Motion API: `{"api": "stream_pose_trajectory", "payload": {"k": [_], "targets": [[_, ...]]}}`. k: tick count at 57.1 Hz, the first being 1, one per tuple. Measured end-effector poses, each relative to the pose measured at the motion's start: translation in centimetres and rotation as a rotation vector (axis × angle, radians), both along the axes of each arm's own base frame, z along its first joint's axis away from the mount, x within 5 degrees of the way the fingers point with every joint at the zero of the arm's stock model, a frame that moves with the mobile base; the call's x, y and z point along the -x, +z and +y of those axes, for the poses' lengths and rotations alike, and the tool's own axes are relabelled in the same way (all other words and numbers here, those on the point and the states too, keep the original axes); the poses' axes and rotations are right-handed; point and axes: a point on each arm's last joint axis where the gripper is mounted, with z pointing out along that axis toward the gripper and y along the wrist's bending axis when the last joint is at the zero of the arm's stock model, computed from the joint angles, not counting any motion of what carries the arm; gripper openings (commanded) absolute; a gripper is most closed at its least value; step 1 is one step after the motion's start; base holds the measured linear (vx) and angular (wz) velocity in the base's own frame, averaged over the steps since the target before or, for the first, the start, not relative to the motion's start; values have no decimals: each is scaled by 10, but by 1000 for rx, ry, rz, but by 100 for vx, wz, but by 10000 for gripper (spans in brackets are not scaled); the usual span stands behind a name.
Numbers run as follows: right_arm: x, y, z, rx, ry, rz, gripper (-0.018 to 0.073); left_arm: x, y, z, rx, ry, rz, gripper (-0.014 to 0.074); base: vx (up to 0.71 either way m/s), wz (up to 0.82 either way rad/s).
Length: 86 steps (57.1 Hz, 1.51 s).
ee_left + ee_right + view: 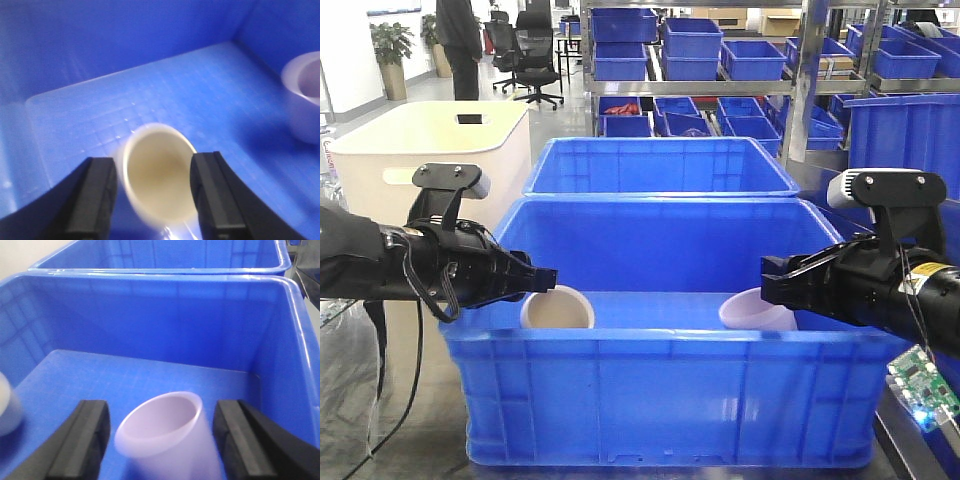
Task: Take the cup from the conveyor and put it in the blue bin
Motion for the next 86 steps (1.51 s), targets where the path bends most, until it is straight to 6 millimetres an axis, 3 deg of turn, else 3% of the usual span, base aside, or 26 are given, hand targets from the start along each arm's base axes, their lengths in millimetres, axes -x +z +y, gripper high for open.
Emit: {"api": "stream_pose_trajectory", "payload": {"k": [4,10,13,21,26,35,42,48,56,86], "targets": [[6,6,-1,-3,4,-8,405,9,7,1,-8,-25,4,272,0,0],[24,17,-4,4,26,17,130,28,26,5,-54,-60,-24,-10,0,0],[37,23,-7,25,44,42,-19,45,43,10,-66,-70,-53,-10,0,0],[69,28,-12,85,90,156,-10,90,63,22,-48,-51,-126,-5,0,0],[88,35,-16,95,107,187,-9,120,53,31,-43,-26,-142,-3,0,0],[129,41,-28,70,96,81,-9,179,-3,51,-62,33,-147,-2,0,0],[157,13,-39,36,61,-27,-9,224,-40,66,-55,73,-188,-2,0,0],[168,-18,-44,22,37,-60,-9,249,-55,72,-45,80,-226,-2,0,0],[168,-37,-45,11,18,-76,-9,264,-60,76,-32,83,-269,-2,0,0],[168,-36,-45,-9,11,-91,-9,268,-60,77,-28,77,-280,-2,0,0]]}}
